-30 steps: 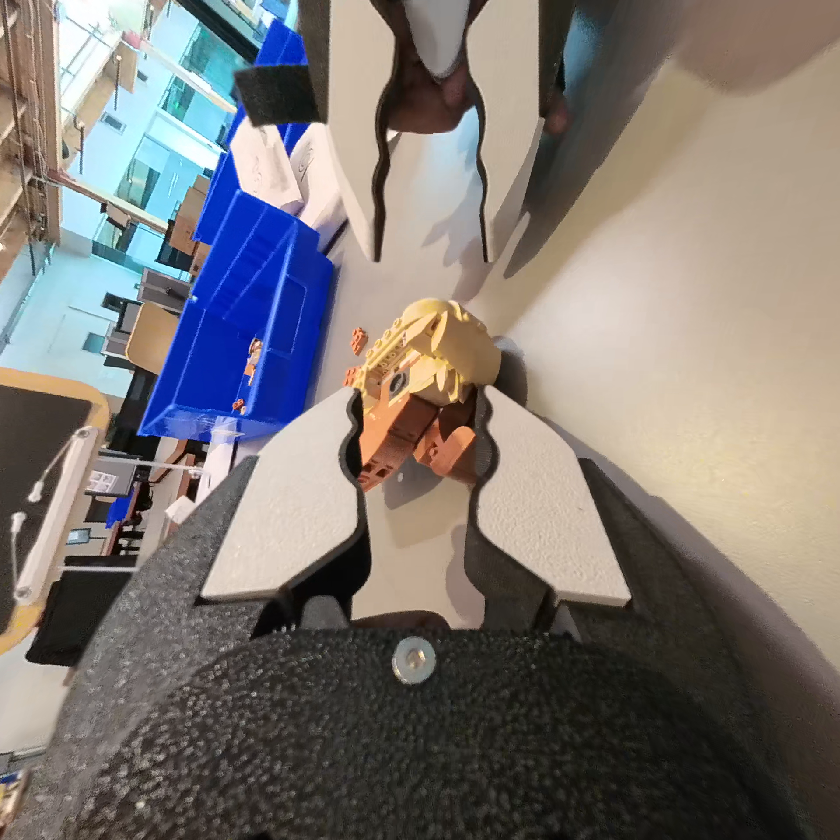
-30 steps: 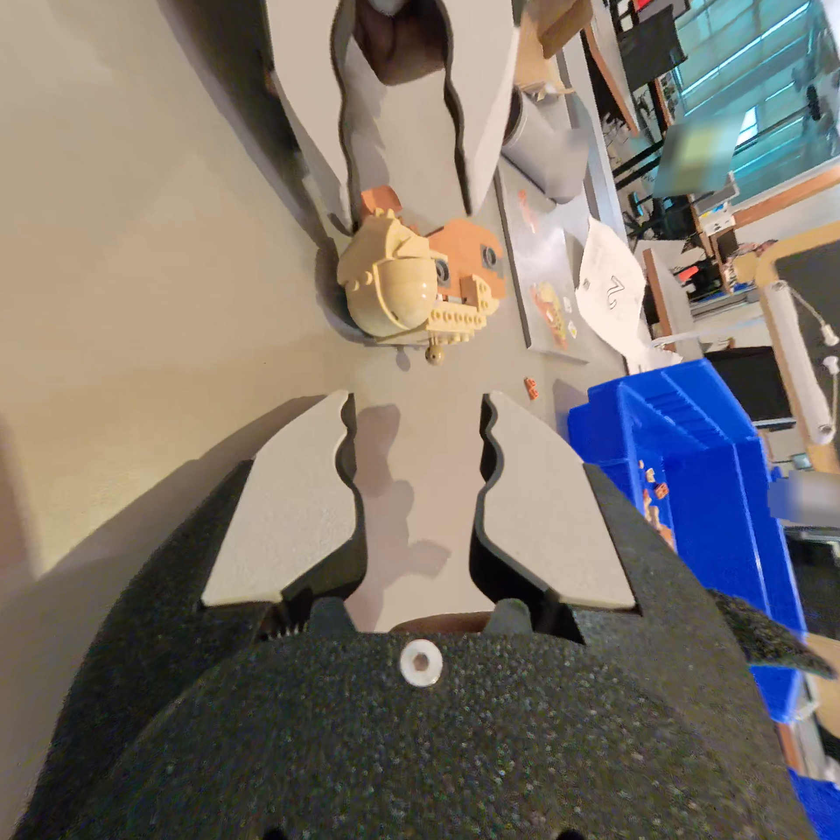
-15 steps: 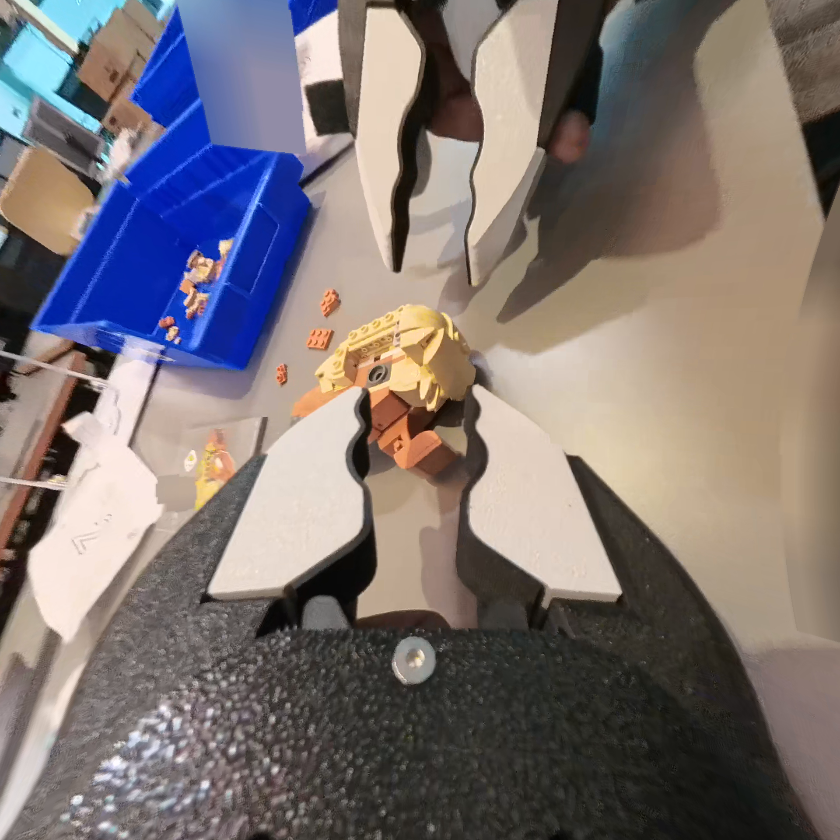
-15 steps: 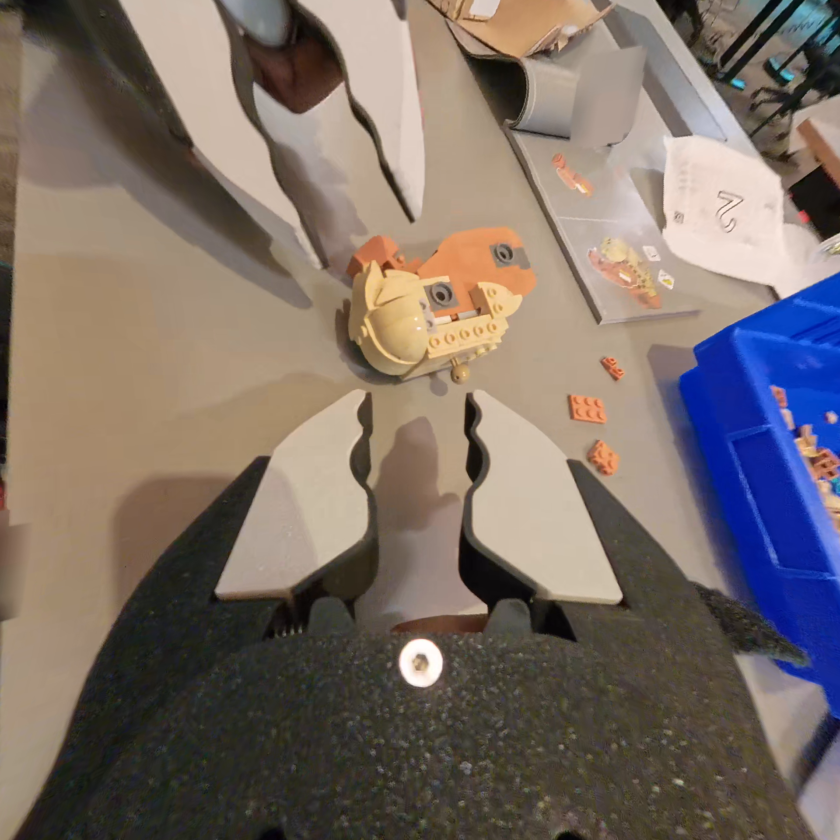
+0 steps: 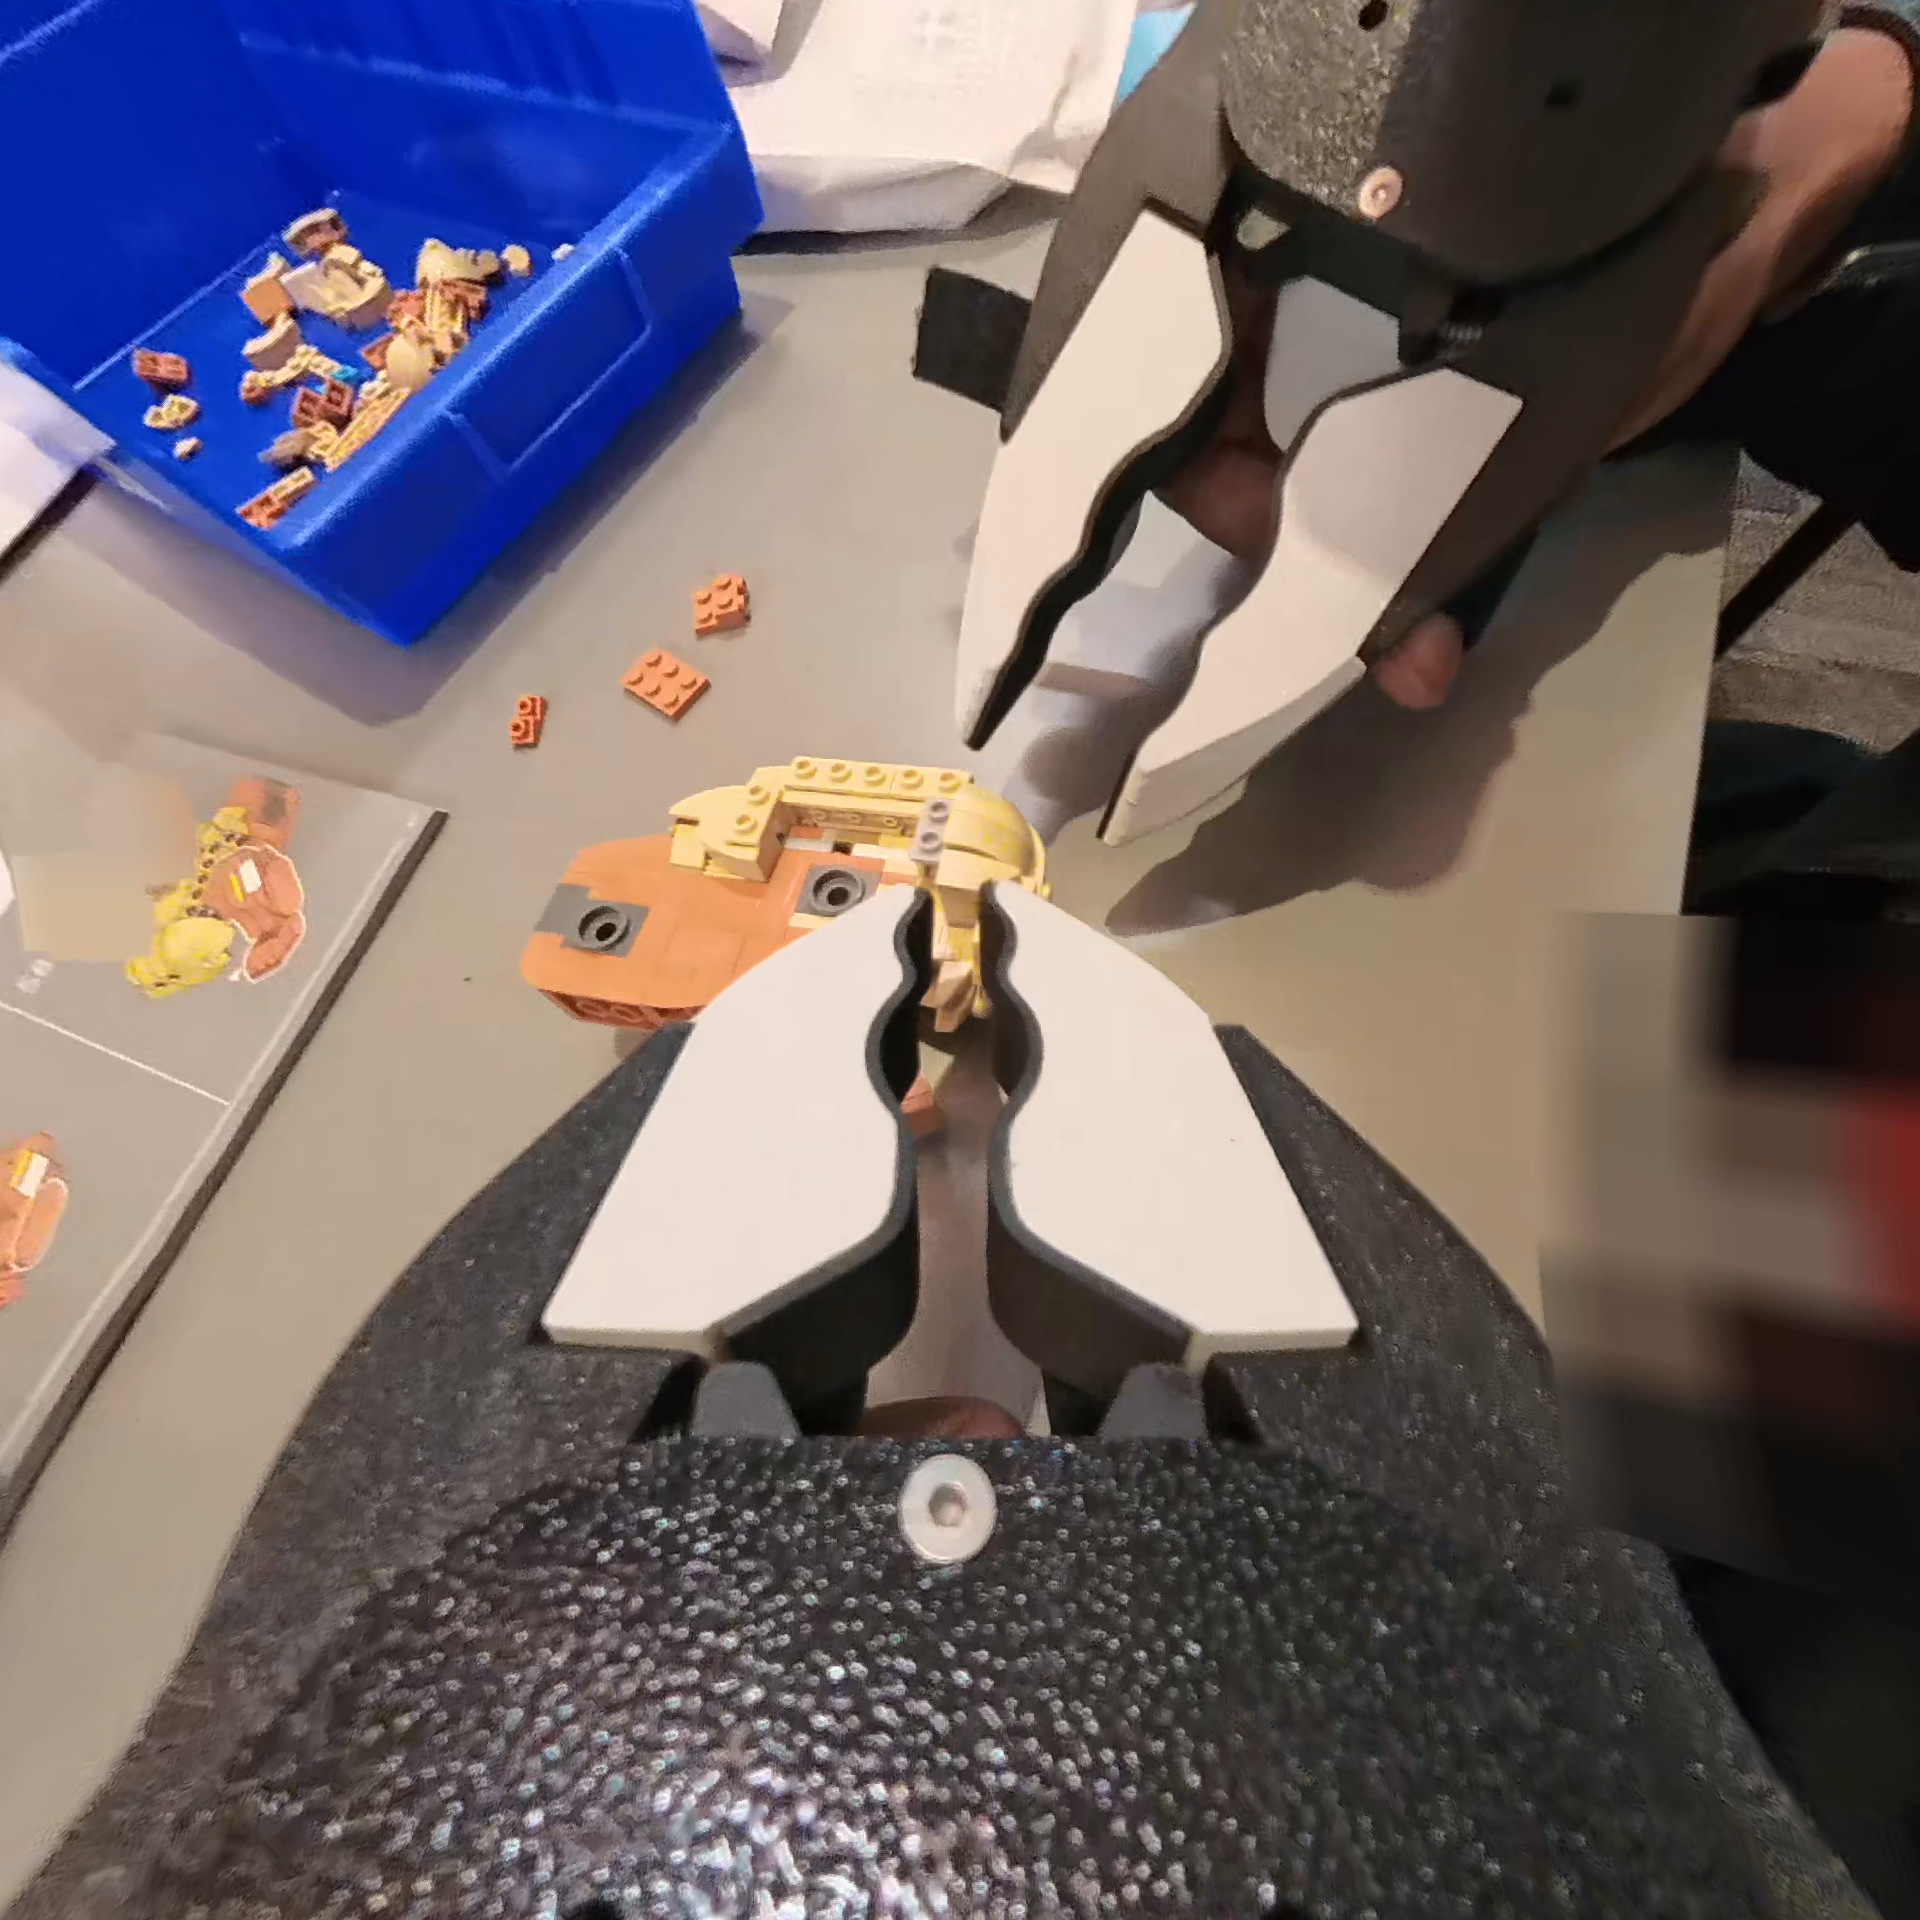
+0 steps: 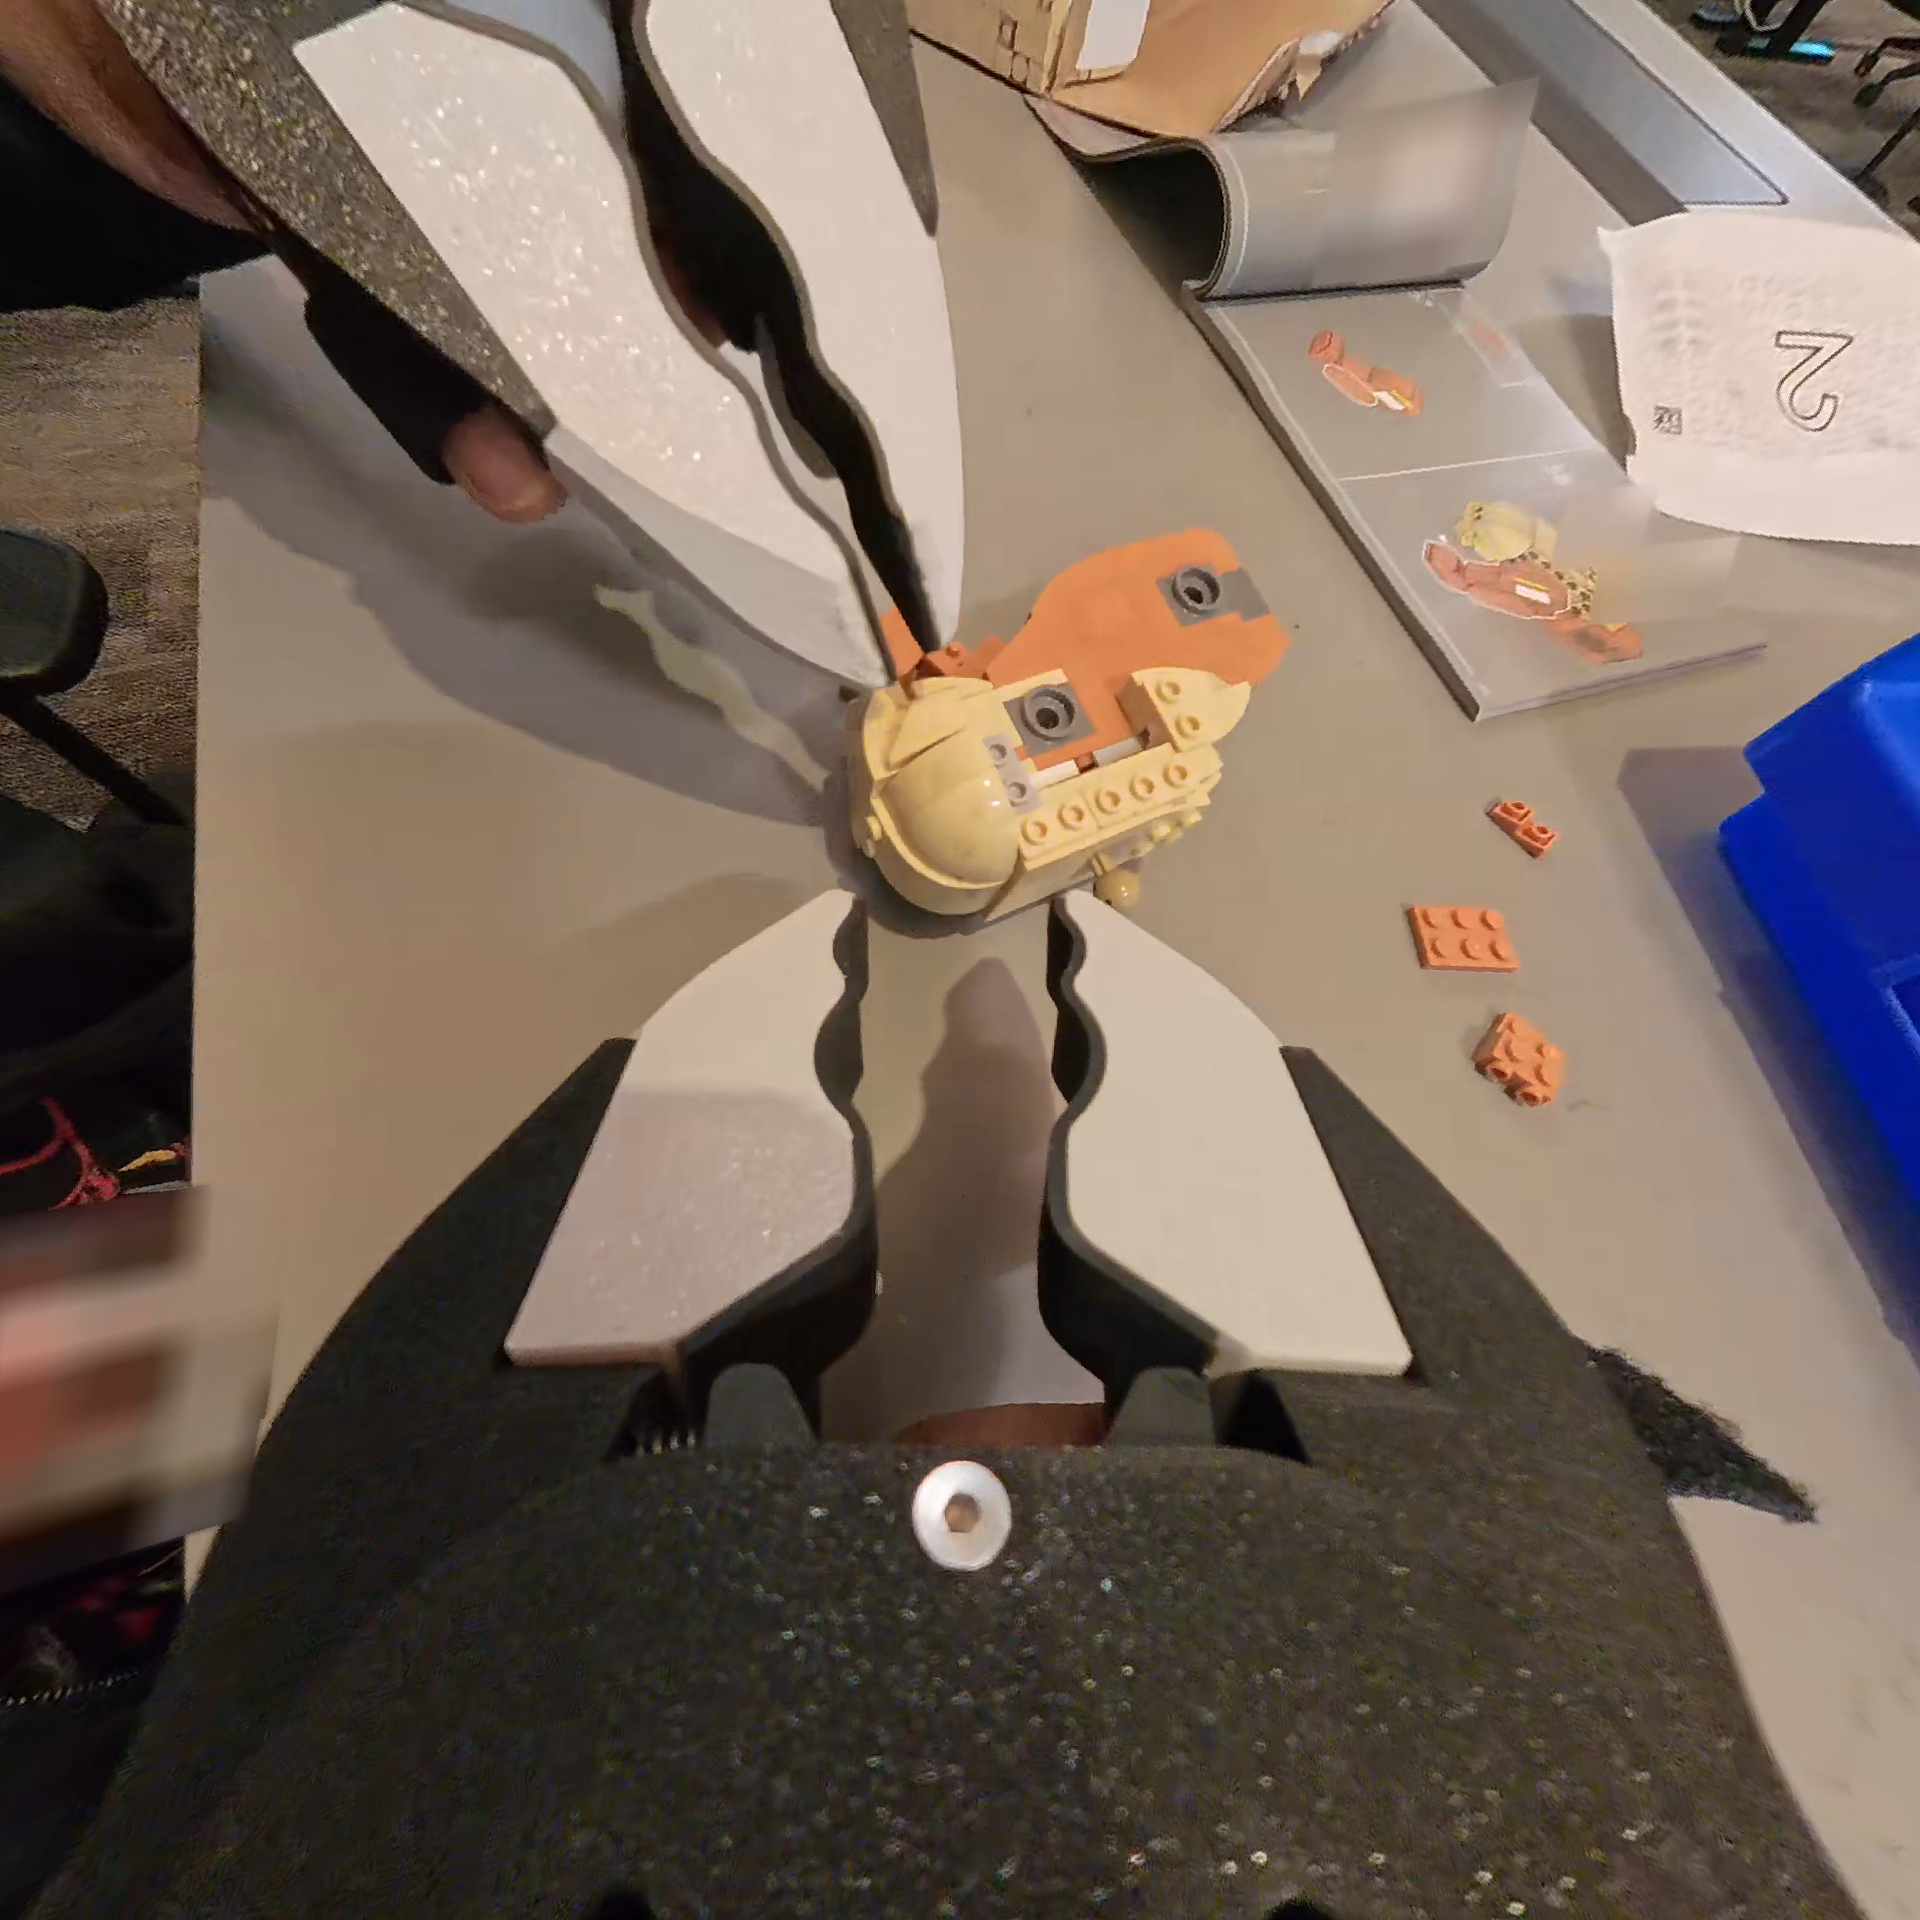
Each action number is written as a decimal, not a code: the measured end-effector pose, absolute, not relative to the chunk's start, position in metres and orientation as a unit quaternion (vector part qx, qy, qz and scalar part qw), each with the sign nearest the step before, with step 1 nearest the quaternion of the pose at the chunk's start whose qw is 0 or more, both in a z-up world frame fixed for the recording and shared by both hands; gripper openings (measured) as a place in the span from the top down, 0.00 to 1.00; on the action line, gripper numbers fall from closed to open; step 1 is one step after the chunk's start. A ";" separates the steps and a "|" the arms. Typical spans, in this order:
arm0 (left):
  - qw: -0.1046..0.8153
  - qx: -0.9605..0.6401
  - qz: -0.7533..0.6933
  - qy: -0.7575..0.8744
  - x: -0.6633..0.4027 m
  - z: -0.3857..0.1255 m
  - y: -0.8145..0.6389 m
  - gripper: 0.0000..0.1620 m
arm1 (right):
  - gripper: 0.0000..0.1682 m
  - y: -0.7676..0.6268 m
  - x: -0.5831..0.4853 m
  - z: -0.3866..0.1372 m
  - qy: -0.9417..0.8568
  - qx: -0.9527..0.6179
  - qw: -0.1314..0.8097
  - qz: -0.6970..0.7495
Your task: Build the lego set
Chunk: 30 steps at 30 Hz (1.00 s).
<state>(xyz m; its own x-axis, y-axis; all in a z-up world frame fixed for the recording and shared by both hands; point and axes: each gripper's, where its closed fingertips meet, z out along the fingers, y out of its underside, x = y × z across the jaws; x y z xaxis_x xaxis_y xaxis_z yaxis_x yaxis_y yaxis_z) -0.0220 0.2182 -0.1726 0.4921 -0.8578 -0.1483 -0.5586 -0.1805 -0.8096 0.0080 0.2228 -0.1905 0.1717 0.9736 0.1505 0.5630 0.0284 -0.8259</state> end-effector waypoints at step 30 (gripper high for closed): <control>0.415 -0.765 -0.151 0.469 -0.076 -0.172 0.250 0.73 | 0.76 0.249 0.026 -0.199 -0.579 -0.692 0.340 0.265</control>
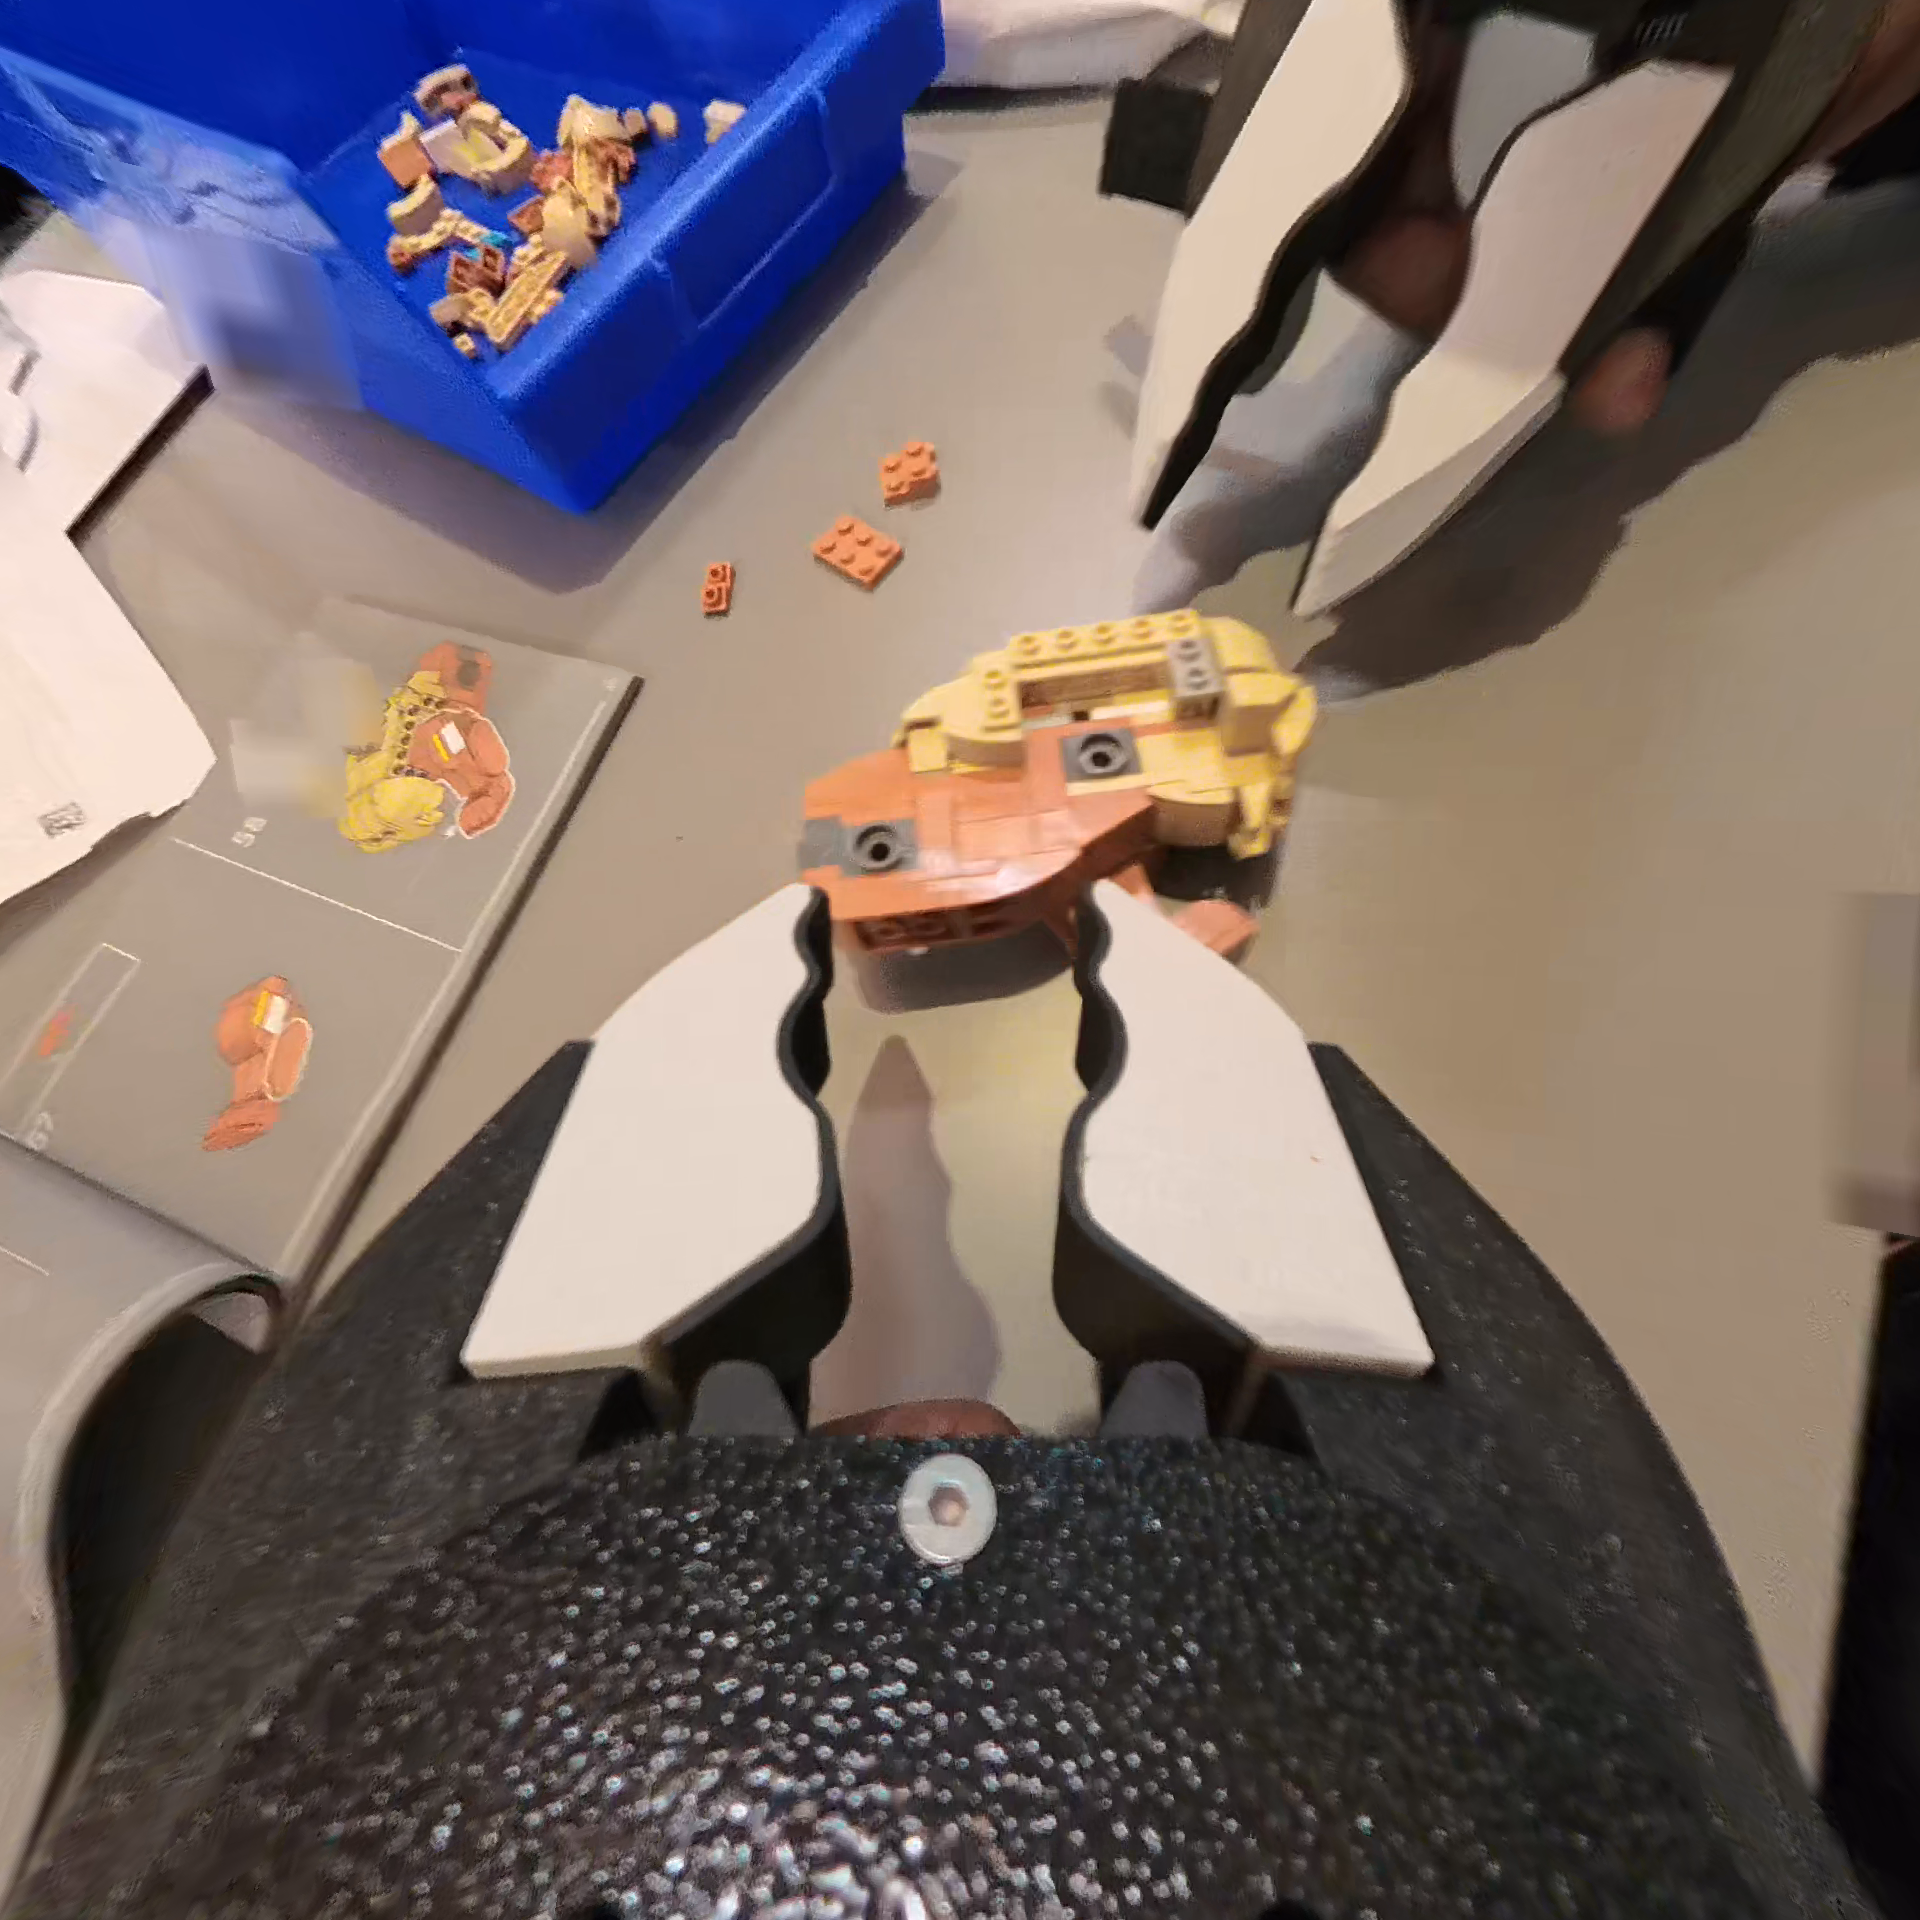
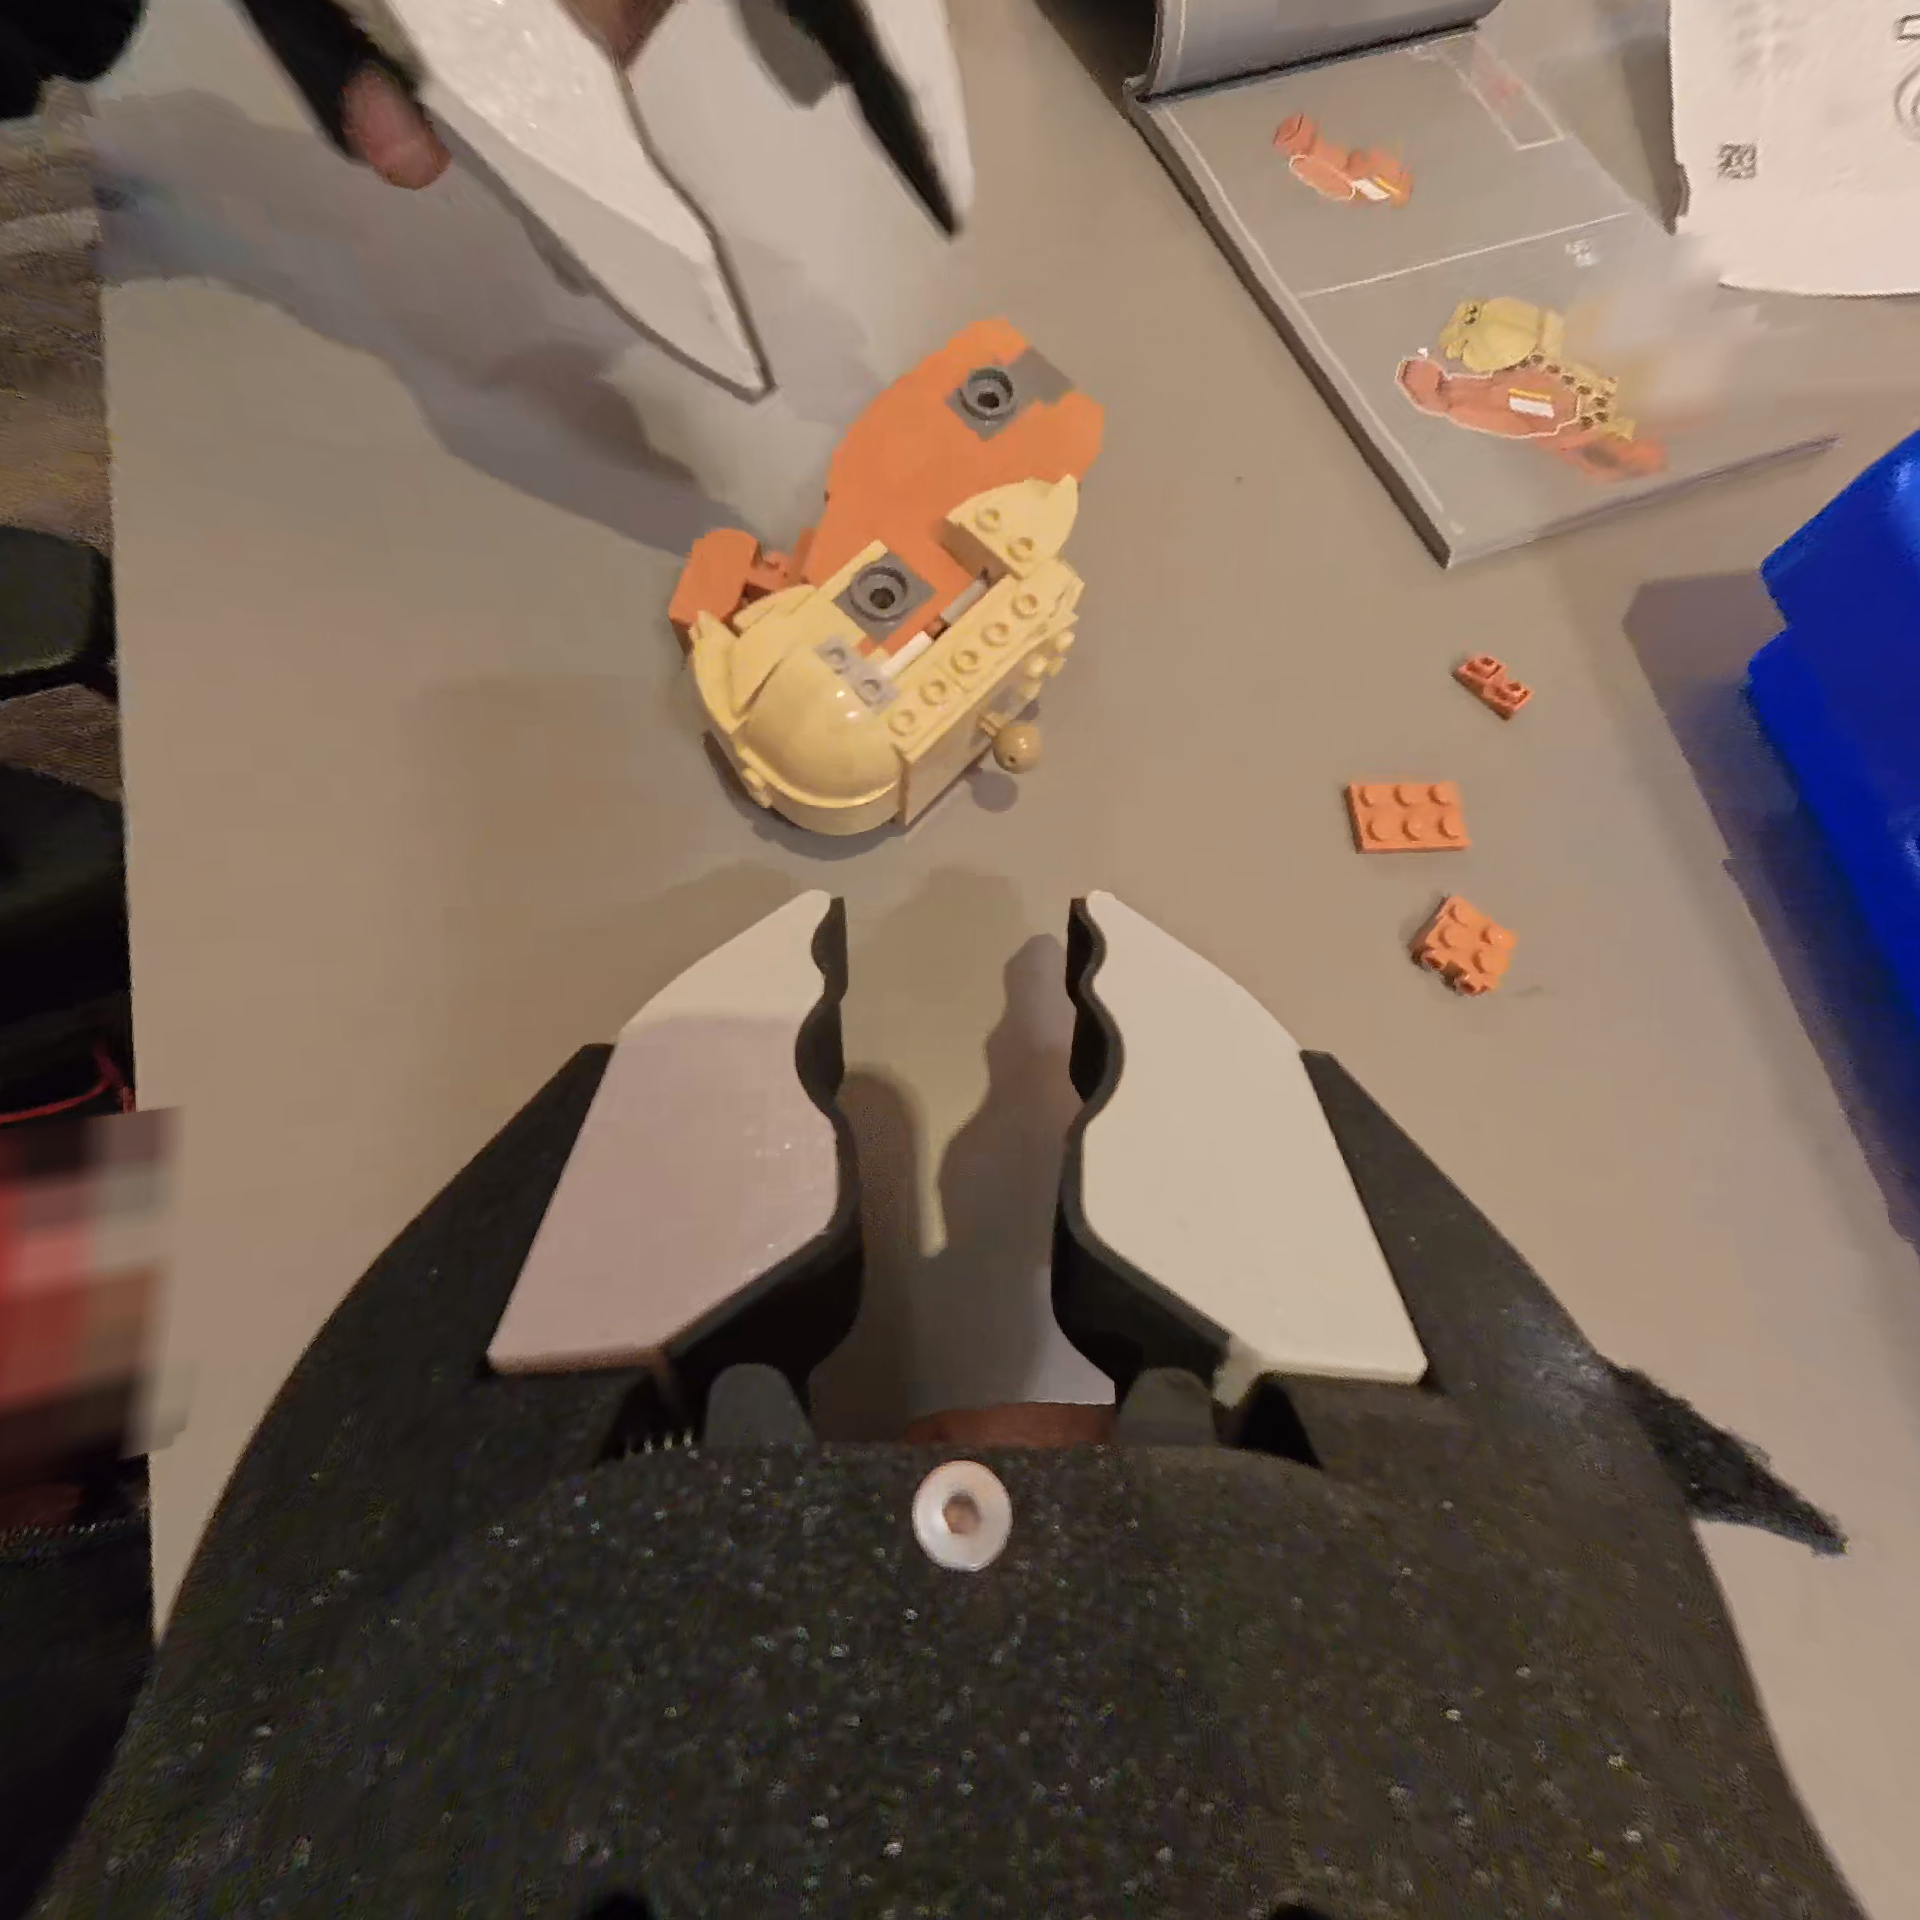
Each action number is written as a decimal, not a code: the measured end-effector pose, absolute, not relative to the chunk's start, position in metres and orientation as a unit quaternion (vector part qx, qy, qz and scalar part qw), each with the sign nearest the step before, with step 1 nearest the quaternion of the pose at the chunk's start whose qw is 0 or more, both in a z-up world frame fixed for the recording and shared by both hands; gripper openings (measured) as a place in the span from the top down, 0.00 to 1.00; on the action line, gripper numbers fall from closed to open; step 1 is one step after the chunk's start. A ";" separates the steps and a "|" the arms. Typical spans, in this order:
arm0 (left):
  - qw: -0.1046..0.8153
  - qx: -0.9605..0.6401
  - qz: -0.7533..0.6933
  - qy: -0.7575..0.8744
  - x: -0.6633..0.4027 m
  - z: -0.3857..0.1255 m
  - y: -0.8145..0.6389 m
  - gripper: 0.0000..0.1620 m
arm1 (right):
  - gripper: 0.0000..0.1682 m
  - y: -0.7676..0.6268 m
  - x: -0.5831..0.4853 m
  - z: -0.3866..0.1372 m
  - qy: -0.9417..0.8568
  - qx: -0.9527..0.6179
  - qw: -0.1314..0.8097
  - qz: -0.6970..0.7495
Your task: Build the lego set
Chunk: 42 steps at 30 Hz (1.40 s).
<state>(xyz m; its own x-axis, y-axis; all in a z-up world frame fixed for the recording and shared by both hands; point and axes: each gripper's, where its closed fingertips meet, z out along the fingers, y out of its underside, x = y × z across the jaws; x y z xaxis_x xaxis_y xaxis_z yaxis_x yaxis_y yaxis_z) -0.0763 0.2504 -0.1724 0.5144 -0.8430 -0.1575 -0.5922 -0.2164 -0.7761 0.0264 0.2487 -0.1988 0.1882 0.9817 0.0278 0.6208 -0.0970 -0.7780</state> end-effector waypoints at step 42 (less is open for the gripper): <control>0.514 -0.337 -0.193 0.765 -0.027 -0.187 0.278 0.67 | 0.62 0.253 0.026 -0.207 -0.726 -0.539 0.241 0.352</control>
